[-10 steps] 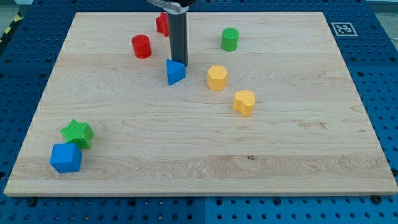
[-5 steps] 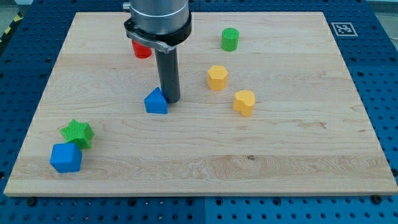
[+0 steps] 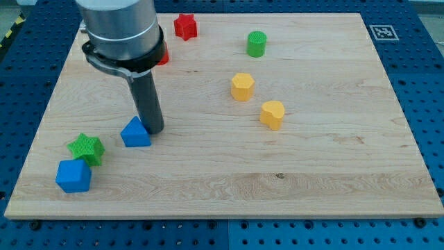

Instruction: Move the blue triangle to the bottom right of the green star

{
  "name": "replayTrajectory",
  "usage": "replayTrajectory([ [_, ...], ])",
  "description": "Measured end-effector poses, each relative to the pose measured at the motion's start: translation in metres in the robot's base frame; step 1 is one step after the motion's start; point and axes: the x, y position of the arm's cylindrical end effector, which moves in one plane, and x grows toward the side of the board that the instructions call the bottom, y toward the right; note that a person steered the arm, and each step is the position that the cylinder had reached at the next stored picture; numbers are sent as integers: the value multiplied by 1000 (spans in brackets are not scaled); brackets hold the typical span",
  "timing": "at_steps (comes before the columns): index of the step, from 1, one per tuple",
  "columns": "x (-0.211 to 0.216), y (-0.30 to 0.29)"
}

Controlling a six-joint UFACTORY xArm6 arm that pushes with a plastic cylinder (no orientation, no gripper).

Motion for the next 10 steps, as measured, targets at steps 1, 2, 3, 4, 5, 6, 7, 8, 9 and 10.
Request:
replayTrajectory([
  [1, 6, -1],
  [2, 6, -1],
  [3, 2, -1],
  [4, 2, -7],
  [5, 2, -16],
  [6, 2, -22],
  [7, -1, -22],
  [8, -2, -32],
  [9, -2, -44],
  [10, -2, -44],
])
